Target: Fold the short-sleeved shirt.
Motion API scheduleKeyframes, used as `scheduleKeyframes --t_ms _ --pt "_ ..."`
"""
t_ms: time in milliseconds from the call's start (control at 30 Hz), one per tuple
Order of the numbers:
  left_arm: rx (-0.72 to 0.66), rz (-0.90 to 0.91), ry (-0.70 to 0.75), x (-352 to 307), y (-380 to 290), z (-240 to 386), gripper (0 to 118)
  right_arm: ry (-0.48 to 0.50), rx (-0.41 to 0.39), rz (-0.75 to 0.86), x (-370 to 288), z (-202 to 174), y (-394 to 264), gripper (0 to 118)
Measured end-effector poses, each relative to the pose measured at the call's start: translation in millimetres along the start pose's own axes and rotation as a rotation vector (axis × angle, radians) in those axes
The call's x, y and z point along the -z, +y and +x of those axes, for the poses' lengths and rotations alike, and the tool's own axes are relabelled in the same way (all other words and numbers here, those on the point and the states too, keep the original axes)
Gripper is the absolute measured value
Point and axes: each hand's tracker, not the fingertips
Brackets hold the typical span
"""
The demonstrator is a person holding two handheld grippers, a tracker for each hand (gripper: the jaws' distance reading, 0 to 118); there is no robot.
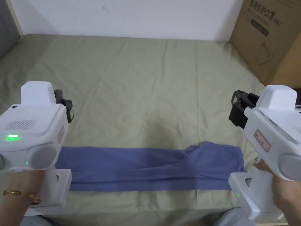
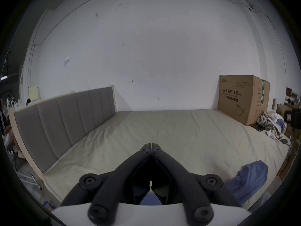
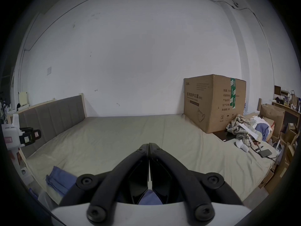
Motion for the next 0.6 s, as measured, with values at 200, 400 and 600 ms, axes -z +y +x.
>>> scheduleKeyframes --t_ms 200,400,600 --pt "-0.085 -0.107 -0.007 13.3 -5.9 -28.8 1 0.022 0.014 -0.038 5.8 -2.0 -9.4 0" --pt "-0.318 -0.343 -0.058 48.8 -13.1 -100.3 85 0.031 -0.025 -0.081 12.7 -6.9 -17.0 0" --pt "-0.701 -0.574 -0.252 81.0 -64.2 -181.6 118 0.037 -0.043 -0.128 22.1 -11.7 -21.5 0"
